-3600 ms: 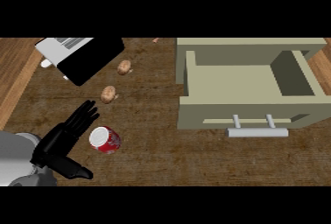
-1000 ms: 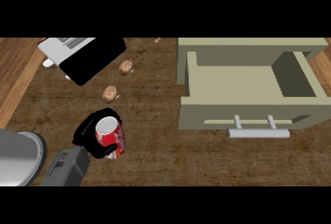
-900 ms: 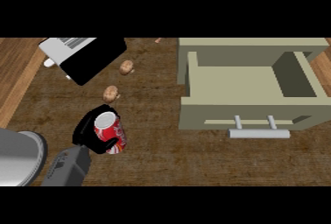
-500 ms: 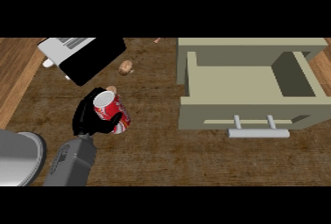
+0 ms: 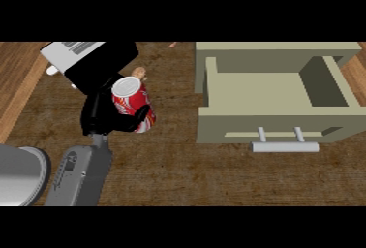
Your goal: Pick up the can, place it into the drawer and close the drawer
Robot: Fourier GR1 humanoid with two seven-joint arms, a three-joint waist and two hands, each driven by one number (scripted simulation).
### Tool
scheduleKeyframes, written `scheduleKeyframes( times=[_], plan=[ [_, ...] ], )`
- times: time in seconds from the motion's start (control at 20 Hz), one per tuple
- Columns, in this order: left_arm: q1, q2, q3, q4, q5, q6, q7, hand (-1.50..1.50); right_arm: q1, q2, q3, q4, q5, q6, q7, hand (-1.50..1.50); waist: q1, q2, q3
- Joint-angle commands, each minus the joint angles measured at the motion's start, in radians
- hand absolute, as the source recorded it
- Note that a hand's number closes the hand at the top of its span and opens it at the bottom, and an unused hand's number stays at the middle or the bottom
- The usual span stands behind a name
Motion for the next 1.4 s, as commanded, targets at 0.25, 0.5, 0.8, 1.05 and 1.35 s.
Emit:
scheduleKeyframes(
  times=[0.25, 0.5, 0.8, 1.05, 1.35],
  plan=[
    [-0.192, 0.012, -0.047, -0.053, -0.048, 0.152, 0.162, 1.5, 0.006, 0.008, 0.066, -0.024, 0.042, -0.037, -0.01, -1.5, -0.006, 0.004, 0.0],
    [-0.293, -0.001, -0.093, -0.032, -0.073, 0.261, 0.214, 1.5, 0.003, -0.015, -0.014, -0.018, -0.059, 0.007, 0.04, -1.5, -0.01, 0.004, -0.001],
    [-0.449, -0.001, -0.104, 0.022, -0.051, 0.316, 0.285, 1.5, -0.039, -0.024, -0.028, 0.022, -0.037, 0.004, 0.041, -1.5, -0.012, 0.004, 0.0],
    [-0.595, -0.001, -0.178, 0.155, -0.019, 0.458, 0.258, 1.5, -0.057, -0.047, -0.036, 0.058, -0.031, 0.015, 0.014, -1.5, -0.02, 0.005, 0.0],
    [-0.736, -0.001, -0.2, 0.367, 0.063, 0.477, 0.161, 1.5, -0.096, -0.036, 0.005, 0.048, -0.011, -0.03, 0.049, -1.5, -0.032, 0.01, 0.0]
  ],
)
